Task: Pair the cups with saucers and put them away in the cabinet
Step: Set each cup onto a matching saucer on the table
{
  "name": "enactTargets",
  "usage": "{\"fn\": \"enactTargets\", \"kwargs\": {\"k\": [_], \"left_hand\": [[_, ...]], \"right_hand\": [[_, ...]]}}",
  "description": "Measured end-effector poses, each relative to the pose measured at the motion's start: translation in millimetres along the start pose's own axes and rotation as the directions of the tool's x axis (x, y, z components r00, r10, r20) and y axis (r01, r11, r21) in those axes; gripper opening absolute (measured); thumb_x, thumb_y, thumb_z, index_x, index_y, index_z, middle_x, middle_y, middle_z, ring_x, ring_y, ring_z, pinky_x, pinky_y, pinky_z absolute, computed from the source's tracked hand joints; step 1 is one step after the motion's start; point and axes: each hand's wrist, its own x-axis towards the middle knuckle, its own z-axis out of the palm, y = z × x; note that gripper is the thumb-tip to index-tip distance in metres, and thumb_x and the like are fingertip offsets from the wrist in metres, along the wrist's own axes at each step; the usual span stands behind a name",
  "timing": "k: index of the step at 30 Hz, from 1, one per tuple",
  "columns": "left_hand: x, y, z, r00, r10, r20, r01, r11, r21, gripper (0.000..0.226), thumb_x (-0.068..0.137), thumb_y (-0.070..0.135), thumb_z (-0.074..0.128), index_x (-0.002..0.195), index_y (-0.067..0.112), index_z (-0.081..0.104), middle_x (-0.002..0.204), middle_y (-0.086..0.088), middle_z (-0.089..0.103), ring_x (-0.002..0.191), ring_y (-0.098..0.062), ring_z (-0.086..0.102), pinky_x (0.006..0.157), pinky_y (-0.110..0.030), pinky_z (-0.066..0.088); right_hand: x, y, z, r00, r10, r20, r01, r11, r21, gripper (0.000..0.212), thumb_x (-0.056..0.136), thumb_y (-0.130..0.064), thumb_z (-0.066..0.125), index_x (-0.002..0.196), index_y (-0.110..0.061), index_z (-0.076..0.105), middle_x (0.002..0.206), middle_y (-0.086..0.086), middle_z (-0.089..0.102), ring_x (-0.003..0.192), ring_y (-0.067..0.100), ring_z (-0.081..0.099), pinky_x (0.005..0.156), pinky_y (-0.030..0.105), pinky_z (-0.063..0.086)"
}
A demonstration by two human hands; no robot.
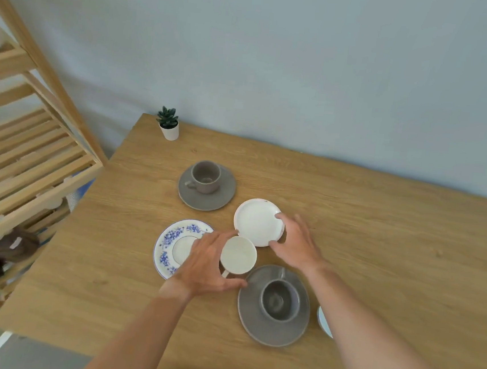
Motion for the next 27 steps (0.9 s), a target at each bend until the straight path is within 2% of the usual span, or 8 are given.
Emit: {"fn": "enactTargets", "kwargs": {"k": [4,7,10,12,17,22,25,27], "left_hand": [[4.1,7.0,6.4,0.996,-0.079,-0.030,0.079,0.997,0.005,0.086,0.060,0.067,0.072,0.134,0.028,0.048,0.124,0.009,0.059,0.115,-0.019,0.052,0.095,-0.035,0.037],[6.9,12.7,1.0,0.978,-0.195,-0.072,0.179,0.966,-0.185,0.080,0.060,0.063,0.078,0.127,0.028,0.053,0.116,0.013,0.062,0.107,-0.011,0.057,0.091,-0.032,0.045],[8.6,15.3,-9.0,0.943,-0.322,-0.086,0.266,0.883,-0.387,0.073,0.062,0.043,0.089,0.124,0.028,0.054,0.110,0.020,0.061,0.100,0.006,0.058,0.076,-0.009,0.047],[7.7,11.4,-14.7,0.928,-0.365,-0.076,0.298,0.848,-0.439,0.070,0.065,0.033,0.090,0.123,0.029,0.052,0.108,0.021,0.058,0.096,0.012,0.055,0.068,-0.004,0.044],[-4.9,-11.6,-27.5,0.908,-0.413,-0.075,0.338,0.825,-0.452,0.073,0.057,0.045,0.085,0.121,0.028,0.055,0.109,0.014,0.063,0.104,-0.006,0.060,0.084,-0.025,0.050],[-19.0,-33.1,-42.7,0.905,-0.411,-0.110,0.330,0.842,-0.427,0.078,0.055,0.048,0.085,0.123,0.028,0.054,0.107,0.011,0.067,0.101,-0.007,0.064,0.084,-0.027,0.053],[-16.0,-34.3,-49.3,0.914,-0.387,-0.120,0.307,0.854,-0.421,0.076,0.057,0.047,0.085,0.123,0.026,0.053,0.106,0.014,0.066,0.099,0.000,0.063,0.081,-0.023,0.052],[-8.0,-32.6,-52.4,0.927,-0.353,-0.125,0.278,0.872,-0.402,0.076,0.060,0.049,0.085,0.125,0.028,0.051,0.111,0.015,0.063,0.102,-0.002,0.061,0.085,-0.028,0.054]], "right_hand": [[-0.2,-0.6,1.5,0.994,-0.111,-0.022,0.107,0.984,-0.140,0.077,0.080,-0.032,0.074,0.148,-0.019,0.041,0.132,0.006,0.047,0.131,0.027,0.040,0.108,0.039,0.035],[-2.7,1.3,4.2,0.992,-0.125,-0.034,0.118,0.980,-0.160,0.078,0.080,-0.035,0.074,0.147,-0.017,0.039,0.136,0.006,0.044,0.133,0.028,0.037,0.110,0.040,0.032],[-6.0,-1.1,8.8,0.993,-0.112,-0.023,0.108,0.986,-0.125,0.074,0.082,-0.034,0.072,0.147,-0.018,0.040,0.140,0.006,0.043,0.134,0.028,0.036,0.109,0.040,0.034],[-8.2,-6.6,13.5,0.994,-0.111,-0.025,0.108,0.990,-0.092,0.070,0.083,-0.031,0.071,0.146,-0.018,0.042,0.139,0.007,0.044,0.134,0.028,0.037,0.111,0.040,0.035],[-12.8,-29.7,29.6,0.991,-0.133,-0.010,0.132,0.990,-0.039,0.060,0.085,-0.028,0.069,0.140,-0.019,0.047,0.130,0.005,0.049,0.125,0.027,0.046,0.099,0.036,0.043],[-12.0,-53.8,45.6,0.989,-0.148,-0.014,0.147,0.987,-0.061,0.056,0.086,-0.028,0.069,0.137,-0.017,0.048,0.127,0.007,0.048,0.119,0.028,0.047,0.097,0.037,0.044],[-8.6,-57.1,49.8,0.988,-0.030,-0.150,0.022,0.998,-0.056,0.058,0.088,-0.031,0.066,0.140,-0.013,0.046,0.136,0.013,0.043,0.125,0.032,0.043,0.104,0.041,0.040],[-6.8,-53.1,48.1,0.977,0.088,-0.193,-0.096,0.995,-0.029,0.063,0.090,-0.034,0.064,0.143,-0.010,0.039,0.144,0.018,0.036,0.131,0.035,0.038,0.107,0.042,0.036]]}}
